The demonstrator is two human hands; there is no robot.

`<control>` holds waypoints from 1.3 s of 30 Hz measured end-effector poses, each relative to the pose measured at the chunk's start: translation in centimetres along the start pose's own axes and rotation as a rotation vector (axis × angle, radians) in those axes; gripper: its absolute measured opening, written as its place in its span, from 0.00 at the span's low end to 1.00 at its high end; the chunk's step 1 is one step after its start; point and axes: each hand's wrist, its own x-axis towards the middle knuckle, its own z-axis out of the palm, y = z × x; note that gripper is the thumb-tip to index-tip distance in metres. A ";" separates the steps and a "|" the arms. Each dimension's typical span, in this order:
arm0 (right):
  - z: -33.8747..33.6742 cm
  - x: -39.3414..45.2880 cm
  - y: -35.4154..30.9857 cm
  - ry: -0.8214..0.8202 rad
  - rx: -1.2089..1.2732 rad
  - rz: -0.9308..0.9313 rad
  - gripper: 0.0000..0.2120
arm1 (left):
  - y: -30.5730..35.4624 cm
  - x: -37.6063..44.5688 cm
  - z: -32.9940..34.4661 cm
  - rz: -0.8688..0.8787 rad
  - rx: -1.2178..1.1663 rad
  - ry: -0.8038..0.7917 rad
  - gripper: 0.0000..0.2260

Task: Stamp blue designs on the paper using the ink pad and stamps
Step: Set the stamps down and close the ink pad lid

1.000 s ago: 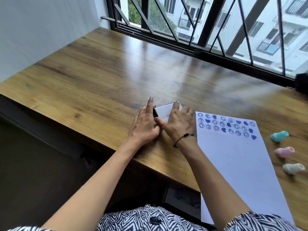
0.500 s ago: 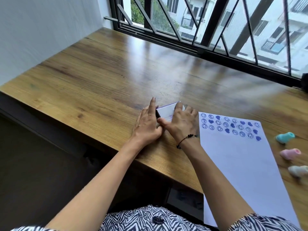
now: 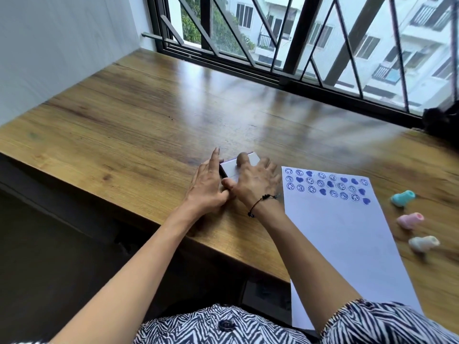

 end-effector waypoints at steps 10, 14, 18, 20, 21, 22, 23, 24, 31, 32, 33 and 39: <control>0.6 -0.4 0.7 0.077 0.104 0.015 0.31 | -0.1 0.0 0.4 -0.012 -0.009 0.072 0.41; 0.5 -0.1 1.0 0.057 0.090 0.000 0.33 | -0.2 0.1 0.5 -0.001 0.002 0.059 0.42; 0.9 0.3 0.6 0.046 0.062 -0.001 0.34 | 0.0 -0.1 -0.1 0.023 -0.014 -0.016 0.45; 1.0 0.4 0.5 0.041 0.058 -0.004 0.34 | 0.0 -0.3 -0.4 0.028 -0.057 -0.026 0.46; 1.1 0.5 0.5 0.043 0.059 -0.006 0.34 | 0.0 -0.4 -0.4 0.022 -0.073 -0.024 0.47; 1.1 0.7 0.6 0.044 0.057 -0.010 0.34 | 0.1 -0.5 -0.5 0.009 -0.078 -0.021 0.47; 1.0 0.8 0.7 0.048 0.053 -0.017 0.34 | 0.0 -0.5 -0.4 0.006 -0.080 -0.010 0.47; 0.9 0.8 0.7 0.045 0.047 -0.027 0.35 | 0.1 -0.5 -0.4 0.000 -0.073 -0.005 0.47; 0.6 1.1 1.3 0.087 0.033 -0.149 0.33 | -0.1 -0.2 -0.3 0.003 -0.090 0.003 0.47; 0.5 1.1 1.3 0.079 0.034 -0.151 0.33 | 0.0 -0.1 -0.4 -0.006 -0.095 -0.006 0.47; 0.6 1.2 1.5 0.076 0.029 -0.154 0.34 | -0.2 -0.1 -0.4 -0.004 -0.101 -0.014 0.47; -2.6 2.4 3.4 0.054 0.294 -0.077 0.34 | 1.0 1.1 -2.9 -0.035 -0.159 -0.199 0.46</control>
